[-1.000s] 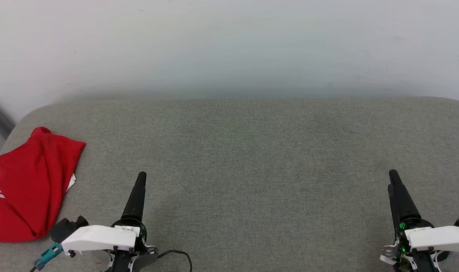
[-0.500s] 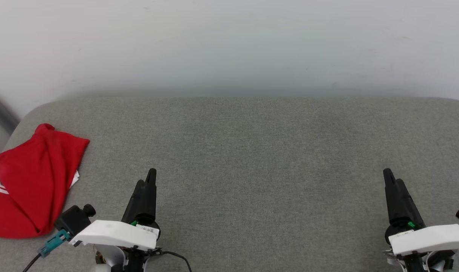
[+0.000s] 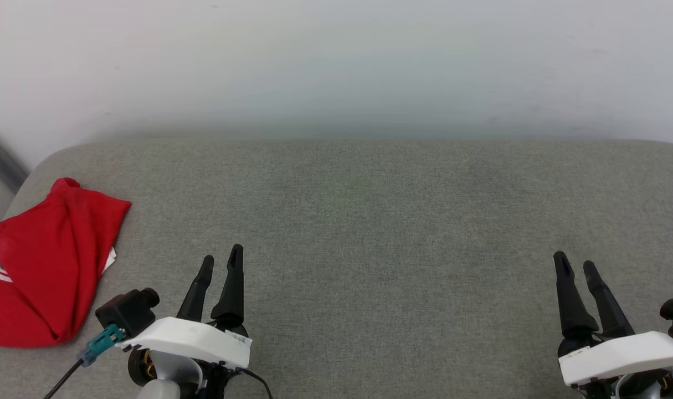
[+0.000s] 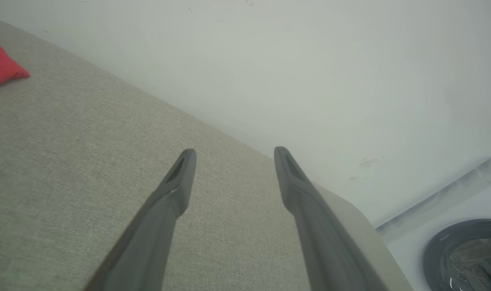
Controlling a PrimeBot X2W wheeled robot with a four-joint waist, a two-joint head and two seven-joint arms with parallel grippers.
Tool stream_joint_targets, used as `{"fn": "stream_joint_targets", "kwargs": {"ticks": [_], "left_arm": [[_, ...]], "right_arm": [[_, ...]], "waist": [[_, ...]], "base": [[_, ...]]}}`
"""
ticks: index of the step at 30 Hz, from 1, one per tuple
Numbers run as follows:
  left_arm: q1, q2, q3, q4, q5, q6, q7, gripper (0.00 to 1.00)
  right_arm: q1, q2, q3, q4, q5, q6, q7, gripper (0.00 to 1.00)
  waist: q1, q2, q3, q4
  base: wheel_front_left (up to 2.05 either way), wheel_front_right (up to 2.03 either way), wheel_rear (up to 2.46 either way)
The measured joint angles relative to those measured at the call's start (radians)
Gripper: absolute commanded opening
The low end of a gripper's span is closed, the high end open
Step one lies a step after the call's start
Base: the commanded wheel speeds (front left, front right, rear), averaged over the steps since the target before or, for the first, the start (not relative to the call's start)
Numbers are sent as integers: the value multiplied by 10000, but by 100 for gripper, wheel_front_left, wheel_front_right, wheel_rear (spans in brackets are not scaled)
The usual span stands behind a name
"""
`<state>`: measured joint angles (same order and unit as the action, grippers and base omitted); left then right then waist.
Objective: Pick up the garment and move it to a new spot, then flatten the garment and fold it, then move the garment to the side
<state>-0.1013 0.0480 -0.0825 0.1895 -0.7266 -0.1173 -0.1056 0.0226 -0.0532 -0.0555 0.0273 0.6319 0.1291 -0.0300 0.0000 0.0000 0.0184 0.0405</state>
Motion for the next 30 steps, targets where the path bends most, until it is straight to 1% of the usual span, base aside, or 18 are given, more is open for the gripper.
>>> {"fn": "stream_joint_targets", "kwargs": {"ticks": [11,30], "left_arm": [[-67,92,-157,245,1743,228,-303,100],[-279,336,-516,479,3902,656,-780,100]], "right_arm": [[193,8,36,-466,-1680,0,52,100],[437,12,-13,-930,-3551,2,98,100]], "waist": [[0,0,-1,-26],[-1,0,81,-74]], "base": [[0,0,0],[0,0,0]]}}
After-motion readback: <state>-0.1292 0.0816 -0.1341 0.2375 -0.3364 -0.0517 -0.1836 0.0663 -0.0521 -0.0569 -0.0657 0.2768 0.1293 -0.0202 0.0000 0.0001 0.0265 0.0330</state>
